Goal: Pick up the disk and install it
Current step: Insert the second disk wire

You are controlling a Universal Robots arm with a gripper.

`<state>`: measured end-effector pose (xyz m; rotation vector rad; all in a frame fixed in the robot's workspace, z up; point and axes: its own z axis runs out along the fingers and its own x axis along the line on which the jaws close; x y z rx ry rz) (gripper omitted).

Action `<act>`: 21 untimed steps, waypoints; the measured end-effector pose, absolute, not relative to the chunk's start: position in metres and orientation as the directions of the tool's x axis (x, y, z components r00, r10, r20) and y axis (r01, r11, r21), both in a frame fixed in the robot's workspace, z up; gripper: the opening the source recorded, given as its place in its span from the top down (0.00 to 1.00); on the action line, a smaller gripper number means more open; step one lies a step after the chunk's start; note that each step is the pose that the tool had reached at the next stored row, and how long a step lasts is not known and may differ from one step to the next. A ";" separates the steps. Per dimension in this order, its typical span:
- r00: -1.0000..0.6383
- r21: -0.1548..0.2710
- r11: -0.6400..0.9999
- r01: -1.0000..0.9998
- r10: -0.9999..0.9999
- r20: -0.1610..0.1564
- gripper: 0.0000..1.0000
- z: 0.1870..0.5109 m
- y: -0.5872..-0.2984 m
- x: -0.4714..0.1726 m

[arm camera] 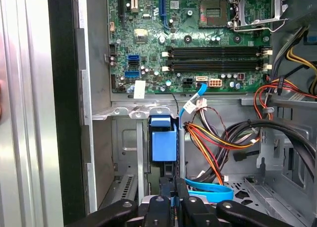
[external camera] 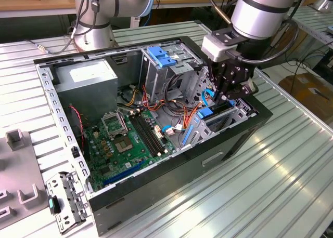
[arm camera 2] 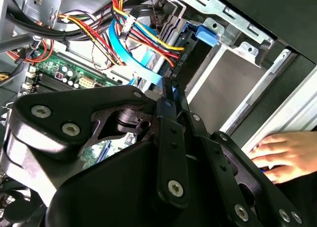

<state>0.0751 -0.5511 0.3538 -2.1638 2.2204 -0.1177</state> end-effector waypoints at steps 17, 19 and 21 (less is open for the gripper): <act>-0.025 -0.080 0.026 -0.996 -1.000 -0.015 0.84 0.346 -0.557 0.077; -0.025 -0.080 0.026 -0.996 -1.000 -0.015 0.84 0.345 -0.557 0.077; -0.025 -0.080 0.026 -0.996 -1.000 -0.015 0.84 0.344 -0.557 0.077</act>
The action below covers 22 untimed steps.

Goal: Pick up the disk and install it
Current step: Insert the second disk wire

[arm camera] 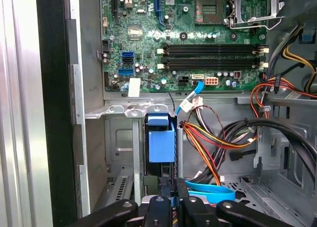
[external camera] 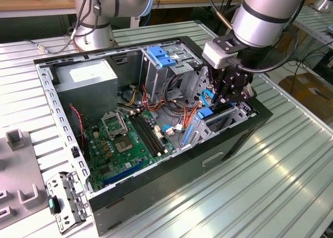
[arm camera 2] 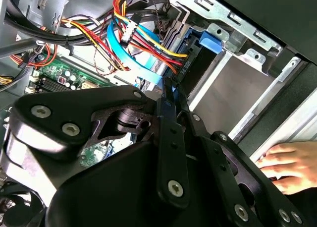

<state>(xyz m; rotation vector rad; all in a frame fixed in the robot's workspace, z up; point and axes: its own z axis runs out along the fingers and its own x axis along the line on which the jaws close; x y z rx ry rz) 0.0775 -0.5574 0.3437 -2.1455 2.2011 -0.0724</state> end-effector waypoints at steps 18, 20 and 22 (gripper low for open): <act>-0.025 -0.080 0.026 -0.996 -1.000 -0.016 0.76 0.361 -0.558 0.077; -0.025 -0.080 0.026 -0.996 -1.000 -0.016 0.78 0.361 -0.558 0.077; -0.025 -0.080 0.026 -0.996 -1.000 -0.016 0.89 0.361 -0.558 0.077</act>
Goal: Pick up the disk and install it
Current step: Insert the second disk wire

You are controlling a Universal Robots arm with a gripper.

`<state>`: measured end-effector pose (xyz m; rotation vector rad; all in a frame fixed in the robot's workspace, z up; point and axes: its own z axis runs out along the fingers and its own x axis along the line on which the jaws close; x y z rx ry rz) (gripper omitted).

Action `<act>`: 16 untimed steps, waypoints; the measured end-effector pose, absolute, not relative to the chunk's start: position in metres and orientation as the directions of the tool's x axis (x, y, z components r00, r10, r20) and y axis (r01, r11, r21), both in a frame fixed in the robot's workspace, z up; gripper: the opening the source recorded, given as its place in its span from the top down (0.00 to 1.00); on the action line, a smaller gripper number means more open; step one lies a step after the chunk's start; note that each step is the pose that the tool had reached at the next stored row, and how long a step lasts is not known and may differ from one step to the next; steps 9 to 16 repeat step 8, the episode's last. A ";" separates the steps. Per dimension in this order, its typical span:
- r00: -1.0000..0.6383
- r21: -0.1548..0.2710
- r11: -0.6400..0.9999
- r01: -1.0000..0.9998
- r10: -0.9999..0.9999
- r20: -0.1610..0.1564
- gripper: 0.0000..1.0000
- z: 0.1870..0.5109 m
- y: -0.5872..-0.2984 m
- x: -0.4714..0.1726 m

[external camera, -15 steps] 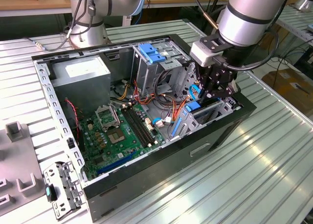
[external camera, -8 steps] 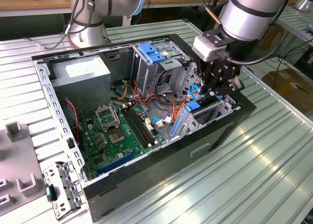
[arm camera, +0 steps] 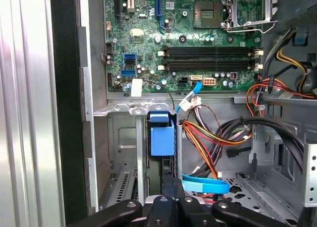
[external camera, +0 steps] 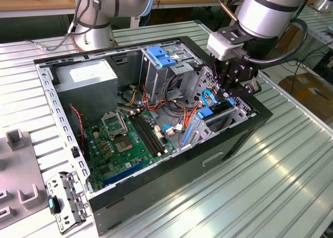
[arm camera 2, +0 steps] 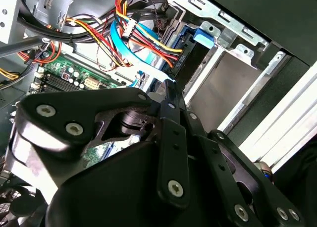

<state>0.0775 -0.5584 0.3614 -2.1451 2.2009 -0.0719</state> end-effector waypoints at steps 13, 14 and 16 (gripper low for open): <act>-0.025 -0.080 0.026 -0.996 -1.000 -0.016 0.89 0.362 -0.558 0.077; -0.025 -0.080 0.026 -0.996 -1.000 -0.016 0.89 0.362 -0.558 0.077; -0.025 -0.080 0.026 -0.996 -1.000 -0.016 0.89 0.362 -0.558 0.077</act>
